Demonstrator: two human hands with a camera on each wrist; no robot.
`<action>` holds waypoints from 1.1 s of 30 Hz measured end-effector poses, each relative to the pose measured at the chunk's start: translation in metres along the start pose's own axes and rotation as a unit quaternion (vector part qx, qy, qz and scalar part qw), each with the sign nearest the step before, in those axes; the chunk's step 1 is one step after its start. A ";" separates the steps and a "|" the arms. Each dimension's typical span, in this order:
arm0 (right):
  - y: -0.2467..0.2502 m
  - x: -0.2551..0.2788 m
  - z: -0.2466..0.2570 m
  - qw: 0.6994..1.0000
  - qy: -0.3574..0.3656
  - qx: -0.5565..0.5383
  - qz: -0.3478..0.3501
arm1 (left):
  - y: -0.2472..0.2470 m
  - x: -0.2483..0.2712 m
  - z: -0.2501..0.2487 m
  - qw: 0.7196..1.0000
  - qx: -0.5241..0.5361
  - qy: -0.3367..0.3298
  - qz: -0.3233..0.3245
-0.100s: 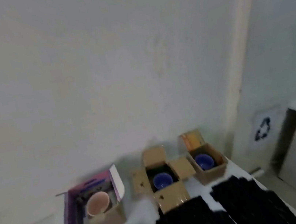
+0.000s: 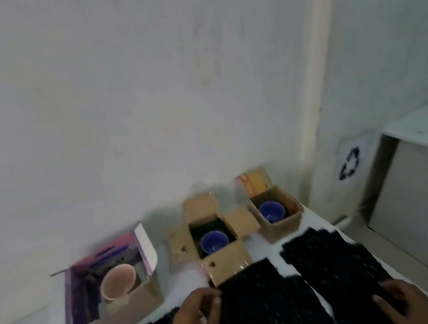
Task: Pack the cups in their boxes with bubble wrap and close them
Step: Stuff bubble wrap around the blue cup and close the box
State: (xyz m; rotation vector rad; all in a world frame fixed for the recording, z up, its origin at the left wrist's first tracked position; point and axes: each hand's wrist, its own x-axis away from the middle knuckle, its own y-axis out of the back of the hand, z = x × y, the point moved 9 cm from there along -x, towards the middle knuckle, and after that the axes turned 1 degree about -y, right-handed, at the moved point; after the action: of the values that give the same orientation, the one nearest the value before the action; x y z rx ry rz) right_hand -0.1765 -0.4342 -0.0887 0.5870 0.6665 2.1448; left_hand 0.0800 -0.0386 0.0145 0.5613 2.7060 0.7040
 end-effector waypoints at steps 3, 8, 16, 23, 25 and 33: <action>-0.032 0.014 0.017 0.987 0.016 0.149 0.052 | -0.089 0.000 -0.034 0.982 -0.005 -0.040 0.182; -0.035 0.001 -0.007 0.971 0.051 0.235 -0.012 | -0.180 0.013 -0.049 0.927 -0.090 -0.064 0.357; 0.025 -0.021 0.021 0.987 0.085 0.019 -0.138 | -0.231 -0.009 -0.067 0.925 -0.136 -0.112 0.337; 0.058 -0.077 0.026 0.979 0.039 -0.128 -0.152 | -0.313 -0.005 -0.078 0.883 -0.282 -0.132 0.351; 0.052 -0.090 0.025 0.983 0.039 -0.131 -0.123 | -0.330 -0.002 -0.071 0.855 -0.355 -0.131 0.355; 0.040 -0.113 0.029 0.982 0.066 -0.176 -0.010 | -0.343 -0.016 -0.070 0.886 -0.344 -0.190 0.248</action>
State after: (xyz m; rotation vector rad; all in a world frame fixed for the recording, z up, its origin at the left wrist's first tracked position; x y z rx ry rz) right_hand -0.1163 -0.5384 -0.0627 0.2488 0.3456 2.2274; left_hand -0.0326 -0.3500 -0.1002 1.0616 1.7729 1.4189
